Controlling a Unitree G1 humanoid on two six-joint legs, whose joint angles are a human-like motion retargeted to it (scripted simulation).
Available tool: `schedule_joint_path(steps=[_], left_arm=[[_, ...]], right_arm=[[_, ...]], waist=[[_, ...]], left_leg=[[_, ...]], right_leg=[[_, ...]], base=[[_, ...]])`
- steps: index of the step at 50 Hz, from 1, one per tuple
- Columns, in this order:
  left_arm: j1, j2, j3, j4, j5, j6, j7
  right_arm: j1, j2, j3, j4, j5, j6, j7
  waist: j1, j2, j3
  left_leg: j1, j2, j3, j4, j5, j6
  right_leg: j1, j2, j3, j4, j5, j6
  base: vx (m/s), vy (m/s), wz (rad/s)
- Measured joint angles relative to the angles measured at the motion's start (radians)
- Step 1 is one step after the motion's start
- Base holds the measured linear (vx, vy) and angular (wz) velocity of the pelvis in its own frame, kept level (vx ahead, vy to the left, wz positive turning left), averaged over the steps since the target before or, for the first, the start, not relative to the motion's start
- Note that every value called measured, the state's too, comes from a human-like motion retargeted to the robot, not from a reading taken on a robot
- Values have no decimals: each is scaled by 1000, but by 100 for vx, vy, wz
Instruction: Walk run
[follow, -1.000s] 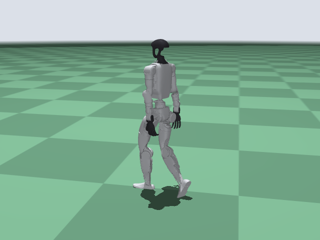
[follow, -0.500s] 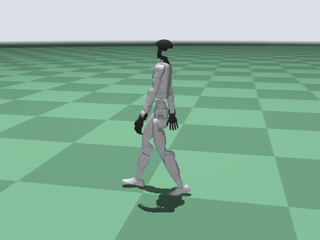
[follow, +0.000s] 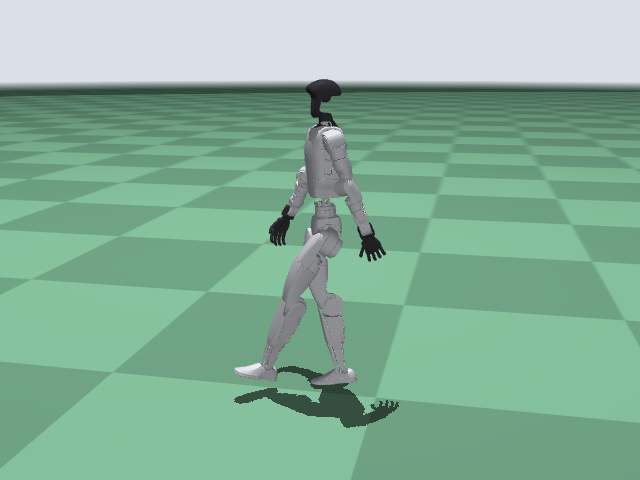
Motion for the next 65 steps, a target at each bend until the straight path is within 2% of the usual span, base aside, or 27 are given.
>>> schedule_joint_path(steps=[4, 5, 7, 11, 13, 15, 17, 20, 23, 27, 32, 35, 37, 38, 40, 41, 43, 45, 47, 48, 49, 52, 55, 57, 60, 62, 65], left_arm=[[-15, -39, 50, 0, -27, -54, -64], [-23, -45, 59, 0, -30, -67, -75], [-37, -53, 80, -22, -31, -78, -75], [-78, -40, 75, -38, -94, -81, -27], [-123, -17, 50, -32, -145, -78, -9], [-187, 2, 23, -31, -182, -70, 3], [-245, 5, -4, -55, -201, -64, 16], [-317, -8, -59, -123, -210, -87, 29], [-372, -19, -128, -222, -192, -133, 26], [-440, -4, -195, -342, -134, -184, 0], [-509, 45, -239, -408, -53, -225, 3], [-511, 56, -241, -396, -22, -225, 42], [-495, 52, -227, -362, -11, -215, 61], [-481, 47, -219, -340, -9, -207, 66], [-441, 32, -208, -286, -6, -187, 62], [-415, 27, -206, -254, -7, -174, 51], [-357, 15, -194, -189, -1, -145, 34], [-302, 1, -198, -119, -2, -111, 37], [-257, 5, -199, -62, -1, -89, 28], [-235, 8, -193, -44, 15, -81, 17], [-213, 10, -185, -37, 42, -72, 2], [-147, 15, -146, -44, 137, -45, -23], [-91, 23, -112, -37, 165, -51, 11], [-63, 33, -96, -25, 145, -53, 29], [-42, 43, -50, -4, 107, -37, 34], [-29, 42, -16, 0, 63, -28, 32], [-19, 31, 19, 0, -34, -17, 19]], right_arm=[[20, 29, -6, -5, 2, -13, -13], [31, 40, -8, -1, 3, -15, -8], [56, 74, -19, 20, -9, -10, 5], [132, 153, -30, 95, -56, 16, -12], [166, 179, -11, 150, -59, 26, -37], [190, 187, 3, 207, -62, 42, -46], [218, 192, 15, 239, -72, 70, -41], [268, 196, 10, 260, -95, 106, -50], [319, 204, 5, 263, -85, 106, -73], [375, 224, -9, 251, -77, 107, -80], [383, 243, -28, 269, -50, 119, -74], [370, 241, -25, 276, -43, 120, -60], [354, 232, -19, 274, -48, 124, -53], [344, 226, -16, 271, -52, 129, -52], [328, 216, -25, 262, -60, 139, -56], [323, 213, -34, 256, -62, 141, -60], [310, 207, -46, 250, -51, 137, -65], [286, 190, -55, 257, -11, 134, -54], [252, 170, -51, 262, 32, 141, -32], [233, 164, -51, 261, 49, 144, -26], [213, 157, -52, 259, 63, 144, -23], [153, 136, -57, 239, 84, 131, -22], [114, 111, -37, 192, 85, 101, -20], [98, 90, -20, 155, 79, 76, -19], [73, 50, -9, 109, 57, 51, -25], [59, 26, -10, 92, 38, 45, -36], [35, 0, -17, 87, 16, 48, -54]], waist=[[33, -25, -21], [54, -41, -28], [93, -65, -50], [116, -99, -88], [94, -83, -94], [52, -51, -86], [38, -8, -88], [34, 51, -92], [-64, 107, -88], [-118, 103, -77], [-154, 64, -37], [-137, 76, -18], [-145, 76, -8], [-152, 73, -10], [-201, 77, -17], [-236, 91, -22], [-270, 115, -31], [-274, 139, -31], [-251, 114, -36], [-236, 93, -43], [-231, 83, -46], [-213, 68, -37], [-115, 27, -31], [-62, 13, -34], [-19, 18, -30], [-8, 22, -26], [5, 18, -26]], left_leg=[[17, -17, 75, -66, -15, 25], [22, -5, 99, -33, -1, 60], [17, 13, 97, 10, 24, 60], [27, 10, -15, 70, 79, 60], [46, 40, -75, 124, 37, 60], [97, 57, -110, 151, -8, 60], [144, 72, -155, 145, -36, 60], [228, 81, -172, 109, -61, 60], [308, 62, -256, 62, -65, 60], [403, 9, -304, 30, -99, 60], [534, -54, -353, 24, -153, 41], [602, -37, -336, 27, -171, 5], [642, -42, -341, 41, -164, -19], [654, -47, -345, 50, -148, -34], [671, -44, -385, 87, -84, -75], [668, -26, -412, 127, -20, -108], [644, 7, -438, 230, 154, -184], [577, 30, -471, 399, 355, -300], [495, 28, -421, 587, 480, -374], [456, 35, -367, 660, 543, -371], [413, 68, -317, 725, 533, -328], [285, 178, -194, 861, 358, -185], [156, 168, -115, 847, 238, -139], [74, 141, -119, 756, 160, -133], [2, 113, -116, 515, 97, -72], [-3, 137, -11, 321, 86, -43], [-3, 76, 85, 55, -9, -58]], right_leg=[[53, 12, 3, 26, 14, 13], [62, 9, 19, 36, 33, 18], [77, 1, 8, 60, 106, 55], [85, -24, -47, 177, 409, 234], [44, 38, 7, 302, 572, 314], [-50, 117, 24, 537, 630, 329], [-118, 179, 83, 642, 614, 328], [-201, 187, 169, 690, 460, 280], [-311, 92, 113, 658, 288, 199], [-381, -80, 68, 404, 237, 157], [-447, -149, 193, 61, 146, 155], [-464, -120, 281, -100, 83, 256], [-464, -122, 239, -74, 98, 269], [-462, -108, 270, -36, 106, 242], [-455, -133, 163, 25, 163, 248], [-434, -122, 205, 39, 188, 245], [-405, -86, 293, 83, 184, 193], [-386, -78, 268, 122, 159, 122], [-338, -107, 204, 126, 137, 67], [-314, -135, 151, 120, 127, 50], [-296, -128, 157, 118, 116, 29], [-239, -98, 157, 108, 92, -11], [-178, -113, 124, 70, 89, -21], [-144, -102, 114, 46, 81, -26], [-88, -74, 36, 19, 55, -28], [-53, -46, 15, 14, 30, -31], [-4, -17, -34, 6, 6, -30]], base=[[89, -18, -1], [90, -24, -65], [101, -20, -62], [104, -15, -21], [100, -30, 60], [76, -29, 116], [89, -4, 74], [81, 17, 64], [75, 6, 176], [72, -8, 106], [73, -22, 77], [73, -26, 9], [87, -31, 30], [93, -31, 69], [83, -26, 140], [86, -30, 179], [96, -38, 132], [73, -23, 78], [94, -29, 36], [88, -30, 49], [70, -26, 85], [63, -24, 97], [64, -19, -8], [72, -14, 11], [61, -13, 69], [55, -13, 87], [78, -13, 81]])
